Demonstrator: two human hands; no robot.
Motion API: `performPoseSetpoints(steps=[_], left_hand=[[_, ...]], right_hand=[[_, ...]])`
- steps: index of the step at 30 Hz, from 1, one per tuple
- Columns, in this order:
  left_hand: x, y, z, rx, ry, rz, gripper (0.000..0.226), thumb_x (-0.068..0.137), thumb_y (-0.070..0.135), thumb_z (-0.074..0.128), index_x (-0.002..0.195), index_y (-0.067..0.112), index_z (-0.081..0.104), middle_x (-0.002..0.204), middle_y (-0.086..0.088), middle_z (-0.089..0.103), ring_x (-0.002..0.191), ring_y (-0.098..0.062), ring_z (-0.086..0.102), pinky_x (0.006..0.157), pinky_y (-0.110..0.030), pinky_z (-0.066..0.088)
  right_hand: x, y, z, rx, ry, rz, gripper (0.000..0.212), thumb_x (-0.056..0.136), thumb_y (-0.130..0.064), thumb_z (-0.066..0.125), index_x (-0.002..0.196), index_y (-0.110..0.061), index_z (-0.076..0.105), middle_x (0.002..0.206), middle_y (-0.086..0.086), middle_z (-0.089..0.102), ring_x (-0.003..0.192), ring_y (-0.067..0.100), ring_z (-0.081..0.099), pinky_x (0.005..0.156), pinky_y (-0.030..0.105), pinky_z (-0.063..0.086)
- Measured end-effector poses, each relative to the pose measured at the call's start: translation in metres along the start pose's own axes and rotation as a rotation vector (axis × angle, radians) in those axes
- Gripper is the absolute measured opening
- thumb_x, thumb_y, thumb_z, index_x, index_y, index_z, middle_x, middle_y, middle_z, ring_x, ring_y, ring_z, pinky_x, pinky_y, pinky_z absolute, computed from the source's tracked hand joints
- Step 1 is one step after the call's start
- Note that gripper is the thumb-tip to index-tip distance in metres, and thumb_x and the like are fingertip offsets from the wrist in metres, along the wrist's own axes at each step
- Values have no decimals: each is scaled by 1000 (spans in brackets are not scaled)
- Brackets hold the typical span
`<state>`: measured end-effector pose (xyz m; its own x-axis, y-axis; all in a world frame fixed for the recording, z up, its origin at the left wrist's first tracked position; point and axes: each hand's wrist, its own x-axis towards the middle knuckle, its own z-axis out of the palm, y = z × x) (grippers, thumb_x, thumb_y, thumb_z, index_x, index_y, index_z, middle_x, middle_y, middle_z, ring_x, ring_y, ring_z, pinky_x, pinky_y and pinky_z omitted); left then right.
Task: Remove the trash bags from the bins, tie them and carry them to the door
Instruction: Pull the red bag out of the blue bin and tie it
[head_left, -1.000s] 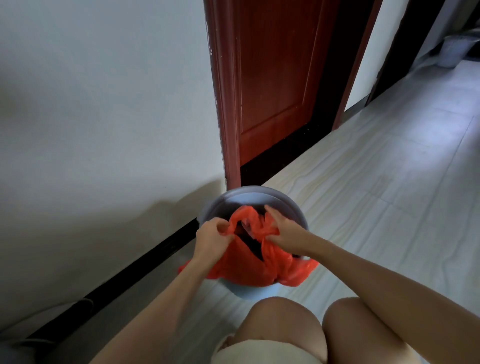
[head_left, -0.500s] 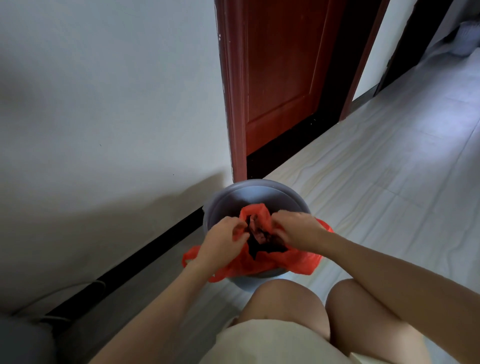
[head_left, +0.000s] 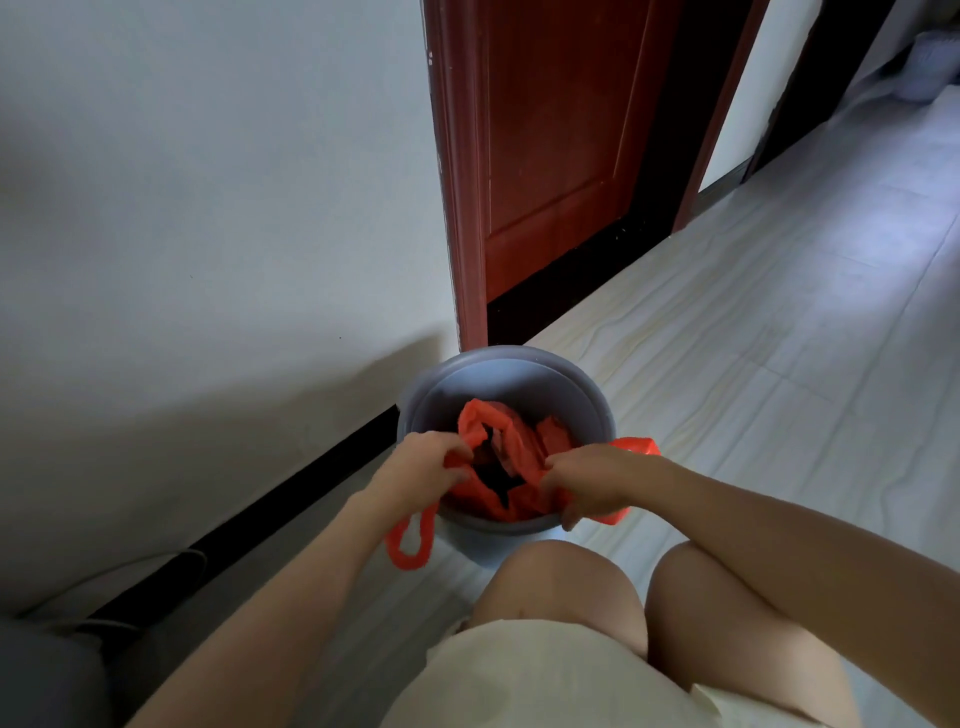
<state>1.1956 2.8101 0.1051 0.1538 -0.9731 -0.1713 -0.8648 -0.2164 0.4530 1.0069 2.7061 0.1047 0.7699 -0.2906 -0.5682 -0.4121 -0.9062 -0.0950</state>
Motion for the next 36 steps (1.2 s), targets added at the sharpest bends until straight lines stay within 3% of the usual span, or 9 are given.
performPoseSetpoints(steps=[5, 9, 13, 17, 22, 27, 30, 34, 36], left_hand=[[10, 9, 14, -186, 271, -121, 18, 82, 17, 61, 97, 14, 51, 80, -11, 66, 74, -29, 62, 71, -44, 51], [29, 17, 19, -133, 318, 32, 15, 85, 19, 61, 95, 12, 69, 94, 0, 51, 87, -15, 52, 80, -24, 38], [41, 28, 17, -87, 264, 199, 35, 87, 32, 44, 95, 12, 71, 100, -6, 59, 94, -21, 58, 82, -28, 43], [42, 26, 18, -150, 261, 155, 44, 81, 40, 39, 101, 10, 63, 102, -11, 66, 101, -27, 59, 87, -33, 41], [40, 13, 21, -122, 451, 125, 26, 74, 42, 60, 82, 18, 63, 89, 2, 65, 88, -15, 61, 76, -34, 47], [36, -11, 18, -145, 538, 94, 69, 79, 67, 34, 119, 15, 55, 121, 0, 59, 118, -14, 47, 103, -30, 32], [37, -33, 17, -6, 349, -68, 92, 78, 75, 2, 143, 15, 26, 150, -6, 31, 140, -24, 23, 115, -47, 17], [33, -44, 22, 167, -61, -127, 76, 88, 64, 18, 148, 19, 3, 157, 1, 11, 145, -16, -8, 116, -52, 1], [34, -41, 20, 248, -63, -104, 82, 83, 67, 18, 147, 17, 4, 156, -2, 15, 145, -21, -4, 115, -53, 8]], right_hand=[[-6, 13, -3, 425, 153, 102, 31, 86, -5, 46, 111, -18, 58, 108, 6, 56, 99, 26, 53, 73, 27, 37], [-2, 19, -3, 616, 467, 272, 67, 84, -10, 48, 141, -29, 18, 107, 16, 61, 96, 33, 58, 80, 40, 49], [5, 21, -4, 681, 492, 263, 86, 86, -12, 49, 143, -40, -9, 95, 19, 64, 83, 30, 60, 75, 37, 49], [22, 11, -7, 749, 443, 155, 70, 88, -13, 53, 144, -33, 17, 130, 8, 53, 116, 24, 52, 90, 22, 35], [41, 2, -11, 728, 497, 128, 25, 85, -9, 53, 108, -14, 62, 82, -3, 58, 85, 19, 51, 74, 27, 34], [42, 13, -8, 627, 656, 208, 25, 86, -8, 47, 104, -12, 63, 107, 10, 66, 104, 26, 58, 85, 32, 41], [29, 21, -16, 686, 862, 304, 24, 84, 0, 48, 104, -4, 62, 104, 14, 65, 100, 27, 57, 86, 30, 37], [7, 30, -41, 932, 1112, 459, 9, 84, 1, 54, 76, -2, 58, 67, 4, 52, 69, 20, 46, 58, 27, 28], [-5, 31, -59, 988, 1191, 471, 31, 83, 0, 57, 58, -15, 46, 55, -3, 42, 56, 15, 39, 50, 26, 24]])
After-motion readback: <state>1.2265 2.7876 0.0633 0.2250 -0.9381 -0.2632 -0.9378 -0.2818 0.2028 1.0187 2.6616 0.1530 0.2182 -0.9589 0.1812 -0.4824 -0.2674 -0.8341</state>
